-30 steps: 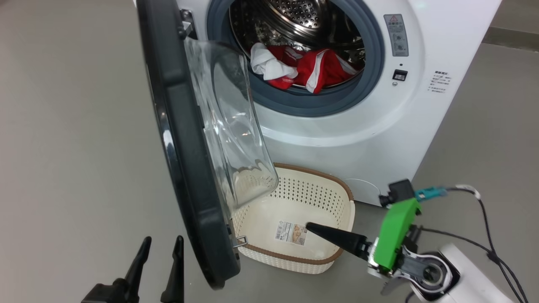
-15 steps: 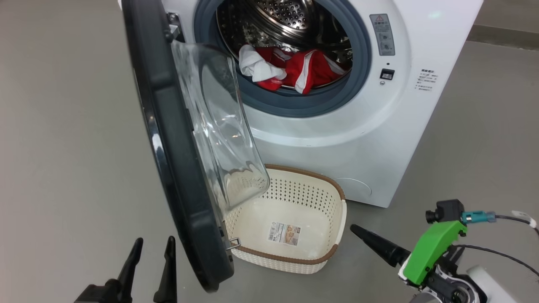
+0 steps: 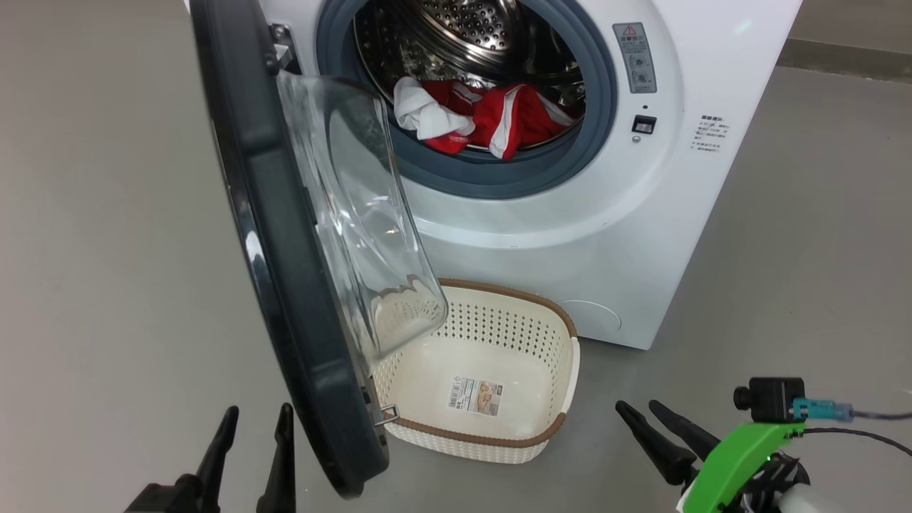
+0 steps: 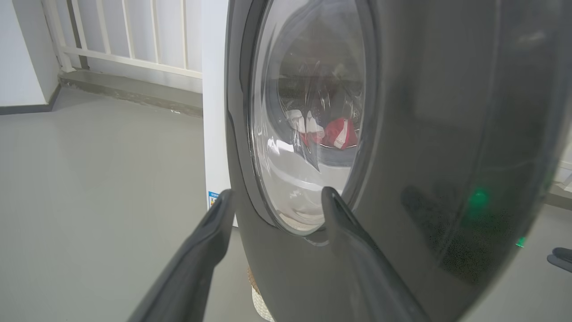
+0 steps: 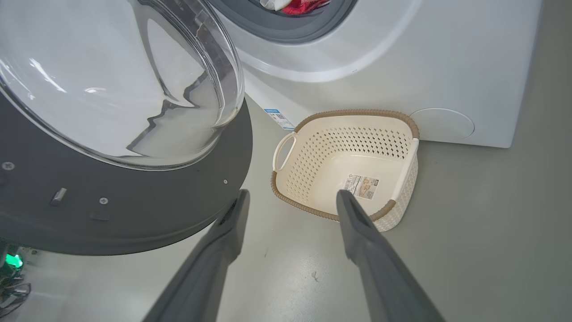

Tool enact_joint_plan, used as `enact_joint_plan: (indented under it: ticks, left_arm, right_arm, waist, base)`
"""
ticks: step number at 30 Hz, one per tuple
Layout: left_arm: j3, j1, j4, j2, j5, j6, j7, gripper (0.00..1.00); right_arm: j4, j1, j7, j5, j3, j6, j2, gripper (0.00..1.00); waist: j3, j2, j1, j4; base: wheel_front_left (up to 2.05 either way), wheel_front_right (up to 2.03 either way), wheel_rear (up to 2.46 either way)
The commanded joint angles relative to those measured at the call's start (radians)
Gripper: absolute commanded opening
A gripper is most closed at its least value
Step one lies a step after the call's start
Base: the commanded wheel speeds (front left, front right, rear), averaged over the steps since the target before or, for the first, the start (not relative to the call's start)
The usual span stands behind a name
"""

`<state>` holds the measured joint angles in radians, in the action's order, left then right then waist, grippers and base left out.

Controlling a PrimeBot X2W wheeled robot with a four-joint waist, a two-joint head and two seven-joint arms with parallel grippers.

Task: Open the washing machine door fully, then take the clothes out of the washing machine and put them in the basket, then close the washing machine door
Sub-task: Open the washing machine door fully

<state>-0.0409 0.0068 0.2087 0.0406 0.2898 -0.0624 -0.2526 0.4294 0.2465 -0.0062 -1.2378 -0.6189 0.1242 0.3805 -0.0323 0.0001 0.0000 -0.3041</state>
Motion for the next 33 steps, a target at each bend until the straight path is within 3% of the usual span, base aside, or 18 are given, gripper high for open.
enact_joint_plan:
  ticks: [1,7,12,27,33]
  left_arm:
    - [0.035,-0.010,-0.017,0.010,-0.012,-0.007,-0.009,1.00]
    - [0.036,-0.010,-0.010,0.010,-0.012,-0.010,-0.009,1.00]
    - [0.034,-0.009,-0.010,0.010,-0.011,-0.007,-0.009,1.00]
    - [0.033,-0.017,-0.019,0.010,-0.010,0.000,-0.009,1.00]
    - [0.033,-0.019,-0.018,0.010,-0.010,0.000,-0.009,1.00]
  right_arm:
    - [-0.011,0.020,-0.053,0.019,-0.031,0.007,0.026,1.00]
    - [0.033,0.058,-0.215,0.091,-0.129,0.007,0.058,1.00]
    - [0.070,0.087,-0.254,0.154,-0.141,0.007,0.055,1.00]
    - [-0.081,-0.010,-0.255,0.555,0.178,0.007,-0.042,1.00]
    - [-0.084,-0.036,-0.255,0.622,0.205,0.007,-0.056,1.00]
  waist:
    - [0.000,-0.0001,0.0000,0.000]
    - [0.000,-0.0001,0.0000,-0.001]
    - [-0.001,-0.0001,0.0000,0.001]
    - [-0.016,-0.0001,0.0000,0.002]
    - [-0.018,-0.0001,0.0000,0.001]
  base:
    - [0.00,0.00,0.00]
    - [0.00,0.00,0.00]
    - [0.00,0.00,0.00]
    - [0.00,0.00,0.00]
    - [0.00,0.00,0.00]
